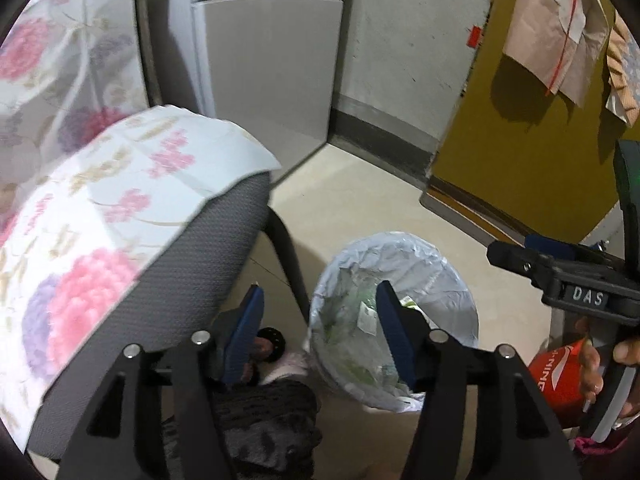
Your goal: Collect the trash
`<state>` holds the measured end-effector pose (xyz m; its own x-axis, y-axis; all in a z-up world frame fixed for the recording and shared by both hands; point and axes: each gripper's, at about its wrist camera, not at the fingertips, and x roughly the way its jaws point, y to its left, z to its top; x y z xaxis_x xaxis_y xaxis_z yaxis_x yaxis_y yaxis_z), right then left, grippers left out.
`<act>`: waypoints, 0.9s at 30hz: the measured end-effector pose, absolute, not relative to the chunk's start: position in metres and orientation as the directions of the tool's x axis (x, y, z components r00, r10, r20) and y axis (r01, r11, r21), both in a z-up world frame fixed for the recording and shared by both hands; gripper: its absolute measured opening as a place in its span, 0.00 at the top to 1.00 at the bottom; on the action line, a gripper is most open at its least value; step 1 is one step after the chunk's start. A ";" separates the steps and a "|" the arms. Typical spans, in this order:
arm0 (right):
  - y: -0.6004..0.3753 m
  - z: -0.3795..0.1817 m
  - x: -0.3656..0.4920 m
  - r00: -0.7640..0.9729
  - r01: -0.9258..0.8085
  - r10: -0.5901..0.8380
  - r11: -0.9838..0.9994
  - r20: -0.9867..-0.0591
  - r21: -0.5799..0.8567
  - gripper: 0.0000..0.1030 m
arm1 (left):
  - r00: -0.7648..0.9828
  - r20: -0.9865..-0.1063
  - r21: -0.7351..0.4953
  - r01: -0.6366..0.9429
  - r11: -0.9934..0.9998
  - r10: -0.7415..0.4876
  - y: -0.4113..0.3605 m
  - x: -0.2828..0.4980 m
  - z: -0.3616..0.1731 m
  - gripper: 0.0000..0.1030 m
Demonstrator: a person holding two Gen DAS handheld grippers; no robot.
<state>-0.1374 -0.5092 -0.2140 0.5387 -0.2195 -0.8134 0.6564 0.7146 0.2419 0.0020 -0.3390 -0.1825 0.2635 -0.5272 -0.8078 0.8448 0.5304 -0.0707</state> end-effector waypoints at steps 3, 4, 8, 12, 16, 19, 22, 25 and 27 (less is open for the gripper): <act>-0.492 -0.199 -0.129 0.550 0.620 -0.218 0.754 -0.806 0.219 0.16 | 0.289 -0.800 -0.071 0.825 0.561 -0.526 -0.324 0.007 -0.167 0.38; -0.487 -0.195 -0.127 0.555 0.609 -0.217 0.763 -0.803 0.215 0.16 | 0.296 -0.797 -0.072 0.819 0.569 -0.527 -0.321 0.007 -0.164 0.35; -0.456 -0.160 -0.118 0.595 0.534 -0.213 0.826 -0.775 0.183 0.16 | 0.341 -0.786 -0.063 0.786 0.615 -0.516 -0.295 0.010 -0.141 0.20; -0.428 -0.126 -0.117 0.624 0.475 -0.193 0.863 -0.757 0.171 0.12 | 0.365 -0.774 -0.077 0.757 0.649 -0.518 -0.266 0.006 -0.114 0.06; -0.403 -0.087 -0.120 0.618 0.471 -0.230 0.874 -0.751 0.120 0.11 | 0.399 -0.772 -0.053 0.736 0.675 -0.495 -0.245 -0.003 -0.088 0.07; -0.388 -0.065 -0.124 0.644 0.420 -0.200 0.899 -0.738 0.123 0.11 | 0.419 -0.775 -0.040 0.716 0.697 -0.474 -0.234 -0.008 -0.071 0.07; -0.376 -0.045 -0.130 0.662 0.370 -0.197 0.925 -0.723 0.087 0.11 | 0.433 -0.765 -0.038 0.708 0.705 -0.476 -0.224 -0.015 -0.053 0.07; -0.365 -0.028 -0.138 0.676 0.335 -0.211 0.941 -0.706 0.039 0.11 | 0.453 -0.754 -0.015 0.712 0.702 -0.476 -0.217 -0.025 -0.037 0.07; -0.362 -0.017 -0.145 0.687 0.332 -0.228 0.943 -0.690 0.019 0.11 | 0.463 -0.754 0.000 0.709 0.705 -0.466 -0.214 -0.029 -0.030 0.07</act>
